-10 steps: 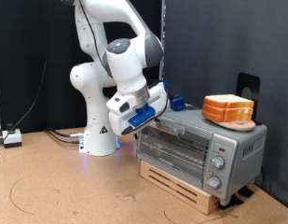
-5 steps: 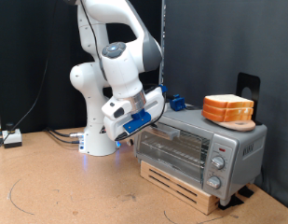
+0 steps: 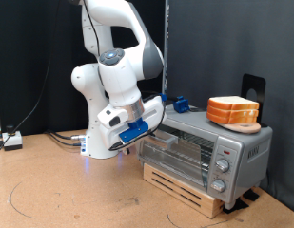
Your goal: Make a piece of toast with the oven
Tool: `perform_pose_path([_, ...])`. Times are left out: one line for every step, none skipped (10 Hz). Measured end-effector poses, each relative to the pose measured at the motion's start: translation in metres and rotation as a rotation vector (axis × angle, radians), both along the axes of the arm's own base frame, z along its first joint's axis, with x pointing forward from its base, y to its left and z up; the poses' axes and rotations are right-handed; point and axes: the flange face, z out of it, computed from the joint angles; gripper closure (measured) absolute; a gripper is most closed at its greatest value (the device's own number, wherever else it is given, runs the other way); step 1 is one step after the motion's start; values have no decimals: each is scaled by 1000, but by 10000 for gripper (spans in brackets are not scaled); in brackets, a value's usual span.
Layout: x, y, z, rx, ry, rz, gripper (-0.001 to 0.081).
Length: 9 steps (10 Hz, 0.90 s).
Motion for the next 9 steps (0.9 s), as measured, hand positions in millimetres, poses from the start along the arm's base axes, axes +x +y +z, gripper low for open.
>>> perform_pose_path([3, -5, -1, -3, -2, 0, -3])
perform_pose_path([5, -10, -1, -5, -5, -1, -3])
perform_pose_path([7, -15, -2, -8, -6, -3, -3])
perform_pose_path([8, -18, -4, -11, -5, -5, -3])
perform_pose_path([9, -22, -5, -14, -3, -10, -3])
perform_pose_path([11, -25, -6, -16, 0, -17, -3])
perform_pose_path([13, -27, -8, -15, 2, -28, -3])
perform_pose_path([16, -27, -9, -9, 2, -42, -3])
perform_pose_path([20, -26, -12, -1, 3, -60, -3])
